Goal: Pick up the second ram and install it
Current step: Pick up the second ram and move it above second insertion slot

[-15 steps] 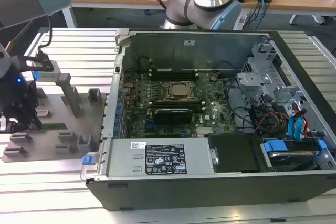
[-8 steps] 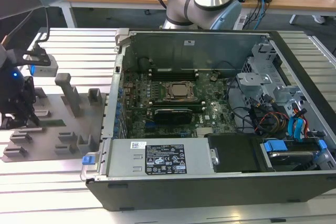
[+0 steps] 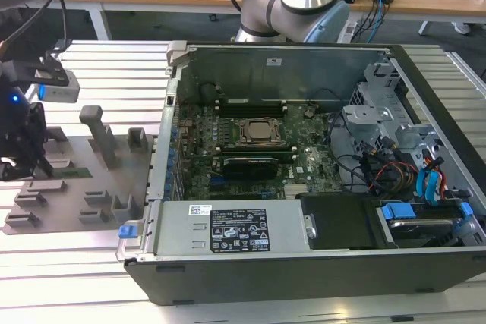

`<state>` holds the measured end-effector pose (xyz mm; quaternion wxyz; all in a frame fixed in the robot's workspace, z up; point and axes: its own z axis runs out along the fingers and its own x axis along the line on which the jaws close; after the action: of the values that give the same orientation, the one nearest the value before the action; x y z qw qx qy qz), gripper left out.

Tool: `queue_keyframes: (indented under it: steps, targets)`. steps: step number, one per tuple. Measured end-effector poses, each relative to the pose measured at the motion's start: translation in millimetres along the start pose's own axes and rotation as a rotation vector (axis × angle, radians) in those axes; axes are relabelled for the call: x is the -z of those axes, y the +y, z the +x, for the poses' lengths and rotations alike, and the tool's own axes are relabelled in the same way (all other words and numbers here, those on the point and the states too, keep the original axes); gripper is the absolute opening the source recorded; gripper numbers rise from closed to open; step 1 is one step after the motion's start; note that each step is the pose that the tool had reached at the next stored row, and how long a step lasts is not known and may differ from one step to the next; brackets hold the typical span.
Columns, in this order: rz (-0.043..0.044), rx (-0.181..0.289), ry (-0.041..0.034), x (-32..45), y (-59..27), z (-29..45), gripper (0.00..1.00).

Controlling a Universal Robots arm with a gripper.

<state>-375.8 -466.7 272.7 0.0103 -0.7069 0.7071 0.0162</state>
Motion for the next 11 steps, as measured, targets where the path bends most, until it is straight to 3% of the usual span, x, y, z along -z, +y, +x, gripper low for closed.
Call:
queue_keyframes:
  steps: [3, 11]
  targets:
    - [0.0000, 0.000, -0.0001, 7.6, 0.0, -0.3, 0.13]
    - [0.0000, 0.000, 0.0000, 45.8, 0.4, -1.7, 0.13]
